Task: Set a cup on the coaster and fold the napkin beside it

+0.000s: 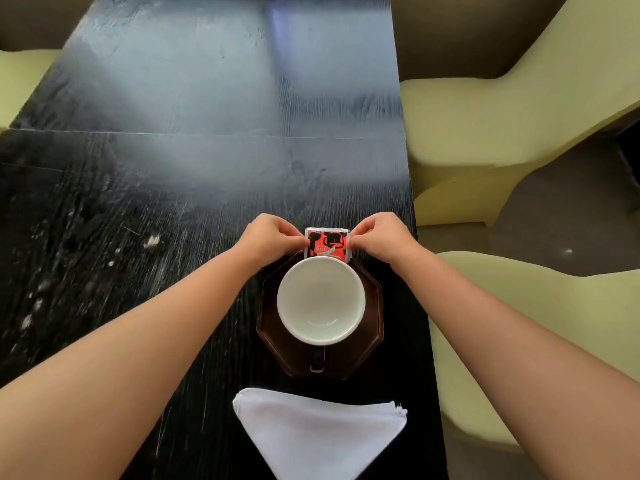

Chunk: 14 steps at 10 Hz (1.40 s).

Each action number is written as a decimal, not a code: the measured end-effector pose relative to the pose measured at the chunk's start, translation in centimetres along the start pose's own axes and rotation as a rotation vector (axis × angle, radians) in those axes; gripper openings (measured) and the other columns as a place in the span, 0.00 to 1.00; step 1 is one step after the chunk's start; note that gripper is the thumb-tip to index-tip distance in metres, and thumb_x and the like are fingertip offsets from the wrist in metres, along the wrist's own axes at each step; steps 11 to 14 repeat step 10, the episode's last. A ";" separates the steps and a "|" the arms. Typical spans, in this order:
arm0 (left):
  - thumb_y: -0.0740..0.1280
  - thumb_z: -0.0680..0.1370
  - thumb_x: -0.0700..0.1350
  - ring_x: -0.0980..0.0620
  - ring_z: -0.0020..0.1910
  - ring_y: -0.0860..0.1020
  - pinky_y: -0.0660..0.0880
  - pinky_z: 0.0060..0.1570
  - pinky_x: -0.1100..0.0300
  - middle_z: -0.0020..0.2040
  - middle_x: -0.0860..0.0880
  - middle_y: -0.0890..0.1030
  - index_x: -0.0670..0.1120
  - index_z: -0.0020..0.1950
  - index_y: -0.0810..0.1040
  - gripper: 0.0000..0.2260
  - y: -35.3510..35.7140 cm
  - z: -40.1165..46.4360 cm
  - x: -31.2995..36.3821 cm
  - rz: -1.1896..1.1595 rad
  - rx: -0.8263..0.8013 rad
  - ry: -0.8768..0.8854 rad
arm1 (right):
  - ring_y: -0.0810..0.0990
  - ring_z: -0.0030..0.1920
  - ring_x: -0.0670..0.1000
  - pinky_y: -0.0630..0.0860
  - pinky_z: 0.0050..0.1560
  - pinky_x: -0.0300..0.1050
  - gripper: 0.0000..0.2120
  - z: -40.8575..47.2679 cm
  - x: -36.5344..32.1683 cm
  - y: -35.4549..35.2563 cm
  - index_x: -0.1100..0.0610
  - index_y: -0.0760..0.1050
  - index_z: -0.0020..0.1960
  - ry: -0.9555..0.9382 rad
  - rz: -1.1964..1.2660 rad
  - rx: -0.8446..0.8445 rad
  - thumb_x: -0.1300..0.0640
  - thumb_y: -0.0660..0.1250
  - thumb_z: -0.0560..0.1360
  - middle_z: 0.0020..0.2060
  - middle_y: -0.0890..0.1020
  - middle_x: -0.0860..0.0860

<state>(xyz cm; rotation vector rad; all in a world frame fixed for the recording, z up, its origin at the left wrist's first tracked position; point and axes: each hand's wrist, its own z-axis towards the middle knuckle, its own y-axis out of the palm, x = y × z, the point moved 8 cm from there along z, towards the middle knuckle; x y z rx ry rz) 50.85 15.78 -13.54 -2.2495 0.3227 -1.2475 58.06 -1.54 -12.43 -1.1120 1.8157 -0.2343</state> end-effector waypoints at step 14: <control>0.67 0.74 0.49 0.52 0.45 0.79 0.72 0.47 0.59 0.42 0.51 0.81 0.49 0.50 0.81 0.08 -1.3 -1.3 -0.2 0.107 -0.001 0.039 | 0.77 0.54 0.54 0.68 0.63 0.59 0.06 -1.6 -0.8 -1.2 0.47 0.78 0.38 -0.066 -0.165 0.059 0.56 0.66 0.72 0.37 0.77 0.44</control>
